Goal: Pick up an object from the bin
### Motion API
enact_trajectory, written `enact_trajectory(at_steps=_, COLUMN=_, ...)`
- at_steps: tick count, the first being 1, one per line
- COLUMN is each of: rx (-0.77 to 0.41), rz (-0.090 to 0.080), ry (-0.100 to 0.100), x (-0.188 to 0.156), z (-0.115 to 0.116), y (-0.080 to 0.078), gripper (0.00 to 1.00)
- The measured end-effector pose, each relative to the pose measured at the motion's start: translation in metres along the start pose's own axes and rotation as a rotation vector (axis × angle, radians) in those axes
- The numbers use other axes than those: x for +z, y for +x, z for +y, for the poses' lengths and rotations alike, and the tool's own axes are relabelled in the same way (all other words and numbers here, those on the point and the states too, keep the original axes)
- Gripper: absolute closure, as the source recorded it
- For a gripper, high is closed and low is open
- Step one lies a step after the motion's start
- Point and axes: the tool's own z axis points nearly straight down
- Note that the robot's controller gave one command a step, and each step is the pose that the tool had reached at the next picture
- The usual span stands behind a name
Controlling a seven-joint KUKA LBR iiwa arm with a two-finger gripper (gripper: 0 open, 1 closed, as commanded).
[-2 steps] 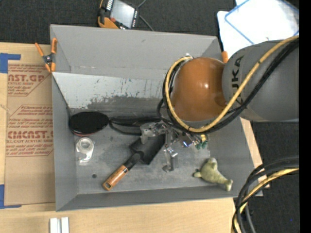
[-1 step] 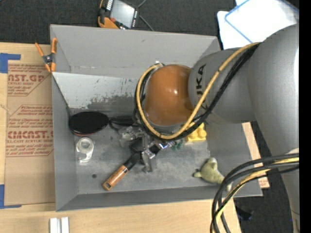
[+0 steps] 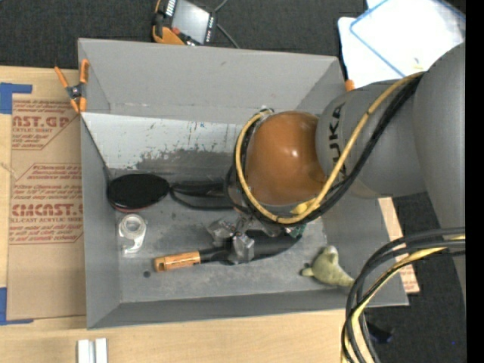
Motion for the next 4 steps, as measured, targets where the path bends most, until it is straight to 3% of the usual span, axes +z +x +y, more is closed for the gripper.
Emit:
enact_trajectory(at_steps=1, rx=0.0, rz=0.0, ry=0.0, x=0.0, z=0.0, y=0.0, gripper=1.0)
enact_trajectory(at_steps=2, rx=0.046, rz=-0.005, ry=0.0, x=0.021, z=-0.016, y=0.011, gripper=1.0)
enact_trajectory(at_steps=4, rx=-0.032, rz=-0.009, ry=0.0, x=0.019, z=-0.012, y=0.018, gripper=1.0)
